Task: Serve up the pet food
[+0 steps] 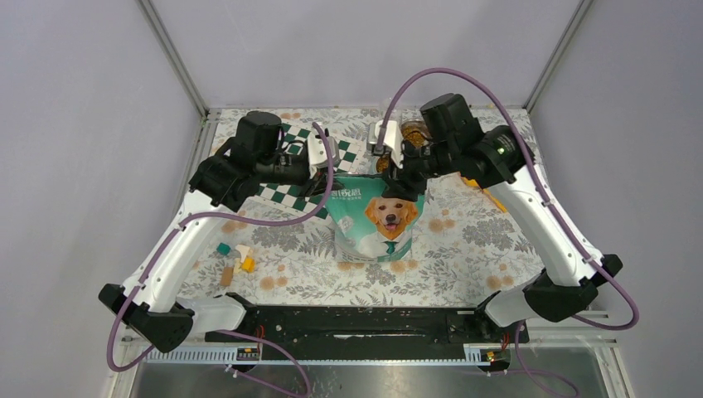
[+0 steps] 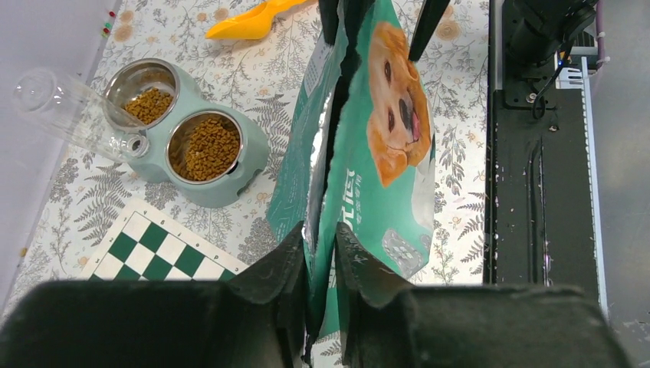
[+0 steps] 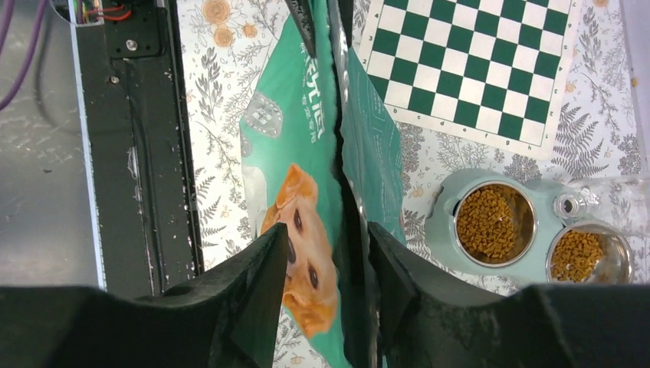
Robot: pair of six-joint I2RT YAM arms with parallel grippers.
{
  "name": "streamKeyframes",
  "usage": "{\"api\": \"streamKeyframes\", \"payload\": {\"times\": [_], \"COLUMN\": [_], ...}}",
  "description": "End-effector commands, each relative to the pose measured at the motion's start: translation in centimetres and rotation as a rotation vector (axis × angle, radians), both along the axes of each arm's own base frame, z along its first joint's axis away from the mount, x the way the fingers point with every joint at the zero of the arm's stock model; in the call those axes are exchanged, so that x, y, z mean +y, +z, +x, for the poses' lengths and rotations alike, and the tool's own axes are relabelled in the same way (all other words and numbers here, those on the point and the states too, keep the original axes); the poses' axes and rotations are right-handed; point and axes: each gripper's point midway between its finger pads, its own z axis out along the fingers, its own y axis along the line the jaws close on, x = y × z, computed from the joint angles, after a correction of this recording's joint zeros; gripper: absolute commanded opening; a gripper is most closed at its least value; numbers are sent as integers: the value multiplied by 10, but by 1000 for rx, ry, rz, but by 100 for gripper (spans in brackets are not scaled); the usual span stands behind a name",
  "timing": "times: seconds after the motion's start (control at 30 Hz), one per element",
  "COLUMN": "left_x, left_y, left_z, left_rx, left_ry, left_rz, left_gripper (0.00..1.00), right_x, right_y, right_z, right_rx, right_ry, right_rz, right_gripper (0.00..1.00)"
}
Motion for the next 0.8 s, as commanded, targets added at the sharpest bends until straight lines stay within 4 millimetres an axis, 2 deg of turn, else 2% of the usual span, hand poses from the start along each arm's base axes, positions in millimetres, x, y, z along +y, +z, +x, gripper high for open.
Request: {"api": "streamKeyframes", "payload": {"times": [0.0, 0.03, 0.17, 0.23, 0.33, 0.37, 0.47, 0.53, 0.6, 0.67, 0.77], "left_x": [4, 4, 3, 3, 2, 3, 5, 7, 10, 12, 17], "left_y": [18, 18, 19, 20, 22, 24, 25, 25, 24, 23, 23], "left_z": [4, 4, 4, 4, 3, 3, 4, 6, 8, 9, 8], "left_rx": [-105, -105, -93, -85, -77, -79, -78, -77, -79, -76, -70], "left_ry": [15, 18, 18, 23, 21, 23, 32, 47, 63, 72, 77], "left_rz": [-25, -24, -28, -32, -36, -38, -40, -40, -40, -40, -50], "left_gripper": [13, 9, 0, 0, 0, 0, 1, 15, 24, 25, 16], "right_x": [18, 22, 32, 34, 35, 35, 36, 38, 43, 48, 55], "right_y": [-5, -8, -7, -5, 0, 1, 7, 12, 16, 18, 19], "right_z": [10, 13, 18, 19, 18, 17, 14, 12, 13, 16, 17], "right_rx": [-60, -64, -80, -84, -90, -85, -69, -57, -50, -35, -8], "right_ry": [32, 35, 54, 57, 66, 70, 73, 78, 77, 57, 54], "right_rz": [-38, -49, -53, -49, -39, -39, -30, -17, 7, 27, 46], "right_gripper": [49, 47, 33, 22, 2, 0, 0, 0, 11, 23, 29]}}
